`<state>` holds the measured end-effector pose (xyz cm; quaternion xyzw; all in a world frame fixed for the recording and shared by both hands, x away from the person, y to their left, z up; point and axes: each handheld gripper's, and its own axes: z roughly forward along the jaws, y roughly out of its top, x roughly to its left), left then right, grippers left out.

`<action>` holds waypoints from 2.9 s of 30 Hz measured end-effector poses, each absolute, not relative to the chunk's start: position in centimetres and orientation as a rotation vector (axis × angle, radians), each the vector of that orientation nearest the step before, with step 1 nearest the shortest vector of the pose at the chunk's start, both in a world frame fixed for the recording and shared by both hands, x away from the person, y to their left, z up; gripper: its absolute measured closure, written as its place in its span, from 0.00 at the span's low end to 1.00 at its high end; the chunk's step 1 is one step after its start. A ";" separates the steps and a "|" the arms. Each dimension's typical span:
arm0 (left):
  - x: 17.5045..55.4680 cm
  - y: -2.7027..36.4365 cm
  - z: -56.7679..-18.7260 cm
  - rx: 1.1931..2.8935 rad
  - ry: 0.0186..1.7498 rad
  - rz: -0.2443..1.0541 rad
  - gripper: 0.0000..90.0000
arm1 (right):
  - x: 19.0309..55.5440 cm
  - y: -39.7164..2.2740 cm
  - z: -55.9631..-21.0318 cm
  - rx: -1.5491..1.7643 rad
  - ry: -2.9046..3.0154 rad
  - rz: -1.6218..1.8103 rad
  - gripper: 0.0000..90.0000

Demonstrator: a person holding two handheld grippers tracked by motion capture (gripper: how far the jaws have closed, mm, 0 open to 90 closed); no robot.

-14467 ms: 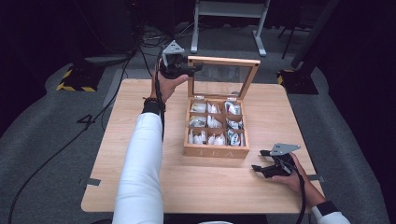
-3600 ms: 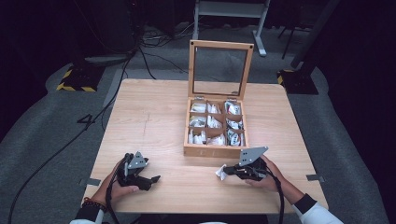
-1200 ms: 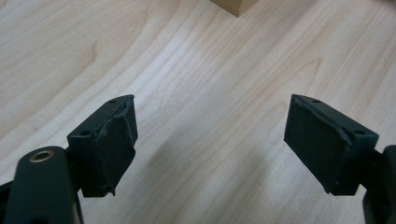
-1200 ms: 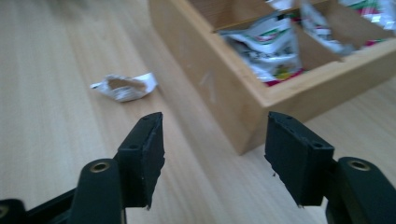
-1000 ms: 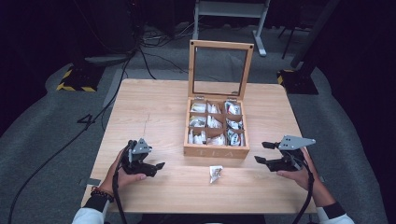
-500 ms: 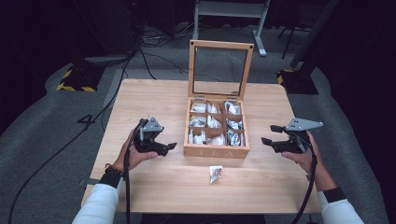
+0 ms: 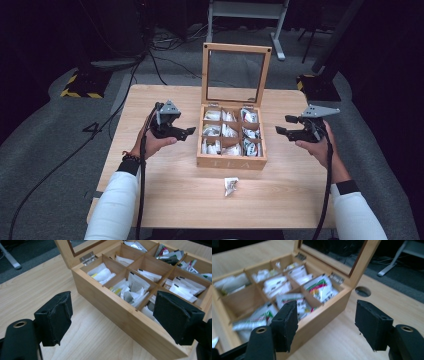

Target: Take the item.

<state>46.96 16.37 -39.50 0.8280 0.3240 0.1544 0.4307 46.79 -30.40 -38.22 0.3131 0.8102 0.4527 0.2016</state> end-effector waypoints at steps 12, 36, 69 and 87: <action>50.7 15.3 -38.8 2.026 0.876 0.412 0.18 | 50.3 -28.5 -37.2 0.931 2.241 1.263 0.40; 57.8 10.6 -39.7 2.047 1.054 0.475 0.20 | 57.4 -25.3 -38.5 1.095 2.239 1.235 0.39; 61.3 8.3 -41.4 2.046 1.082 0.332 0.30 | 61.0 -23.4 -40.2 1.256 2.200 1.233 0.39; 62.5 8.4 -40.4 1.957 1.077 0.300 0.37 | 61.6 -23.8 -40.2 1.270 2.189 1.306 0.47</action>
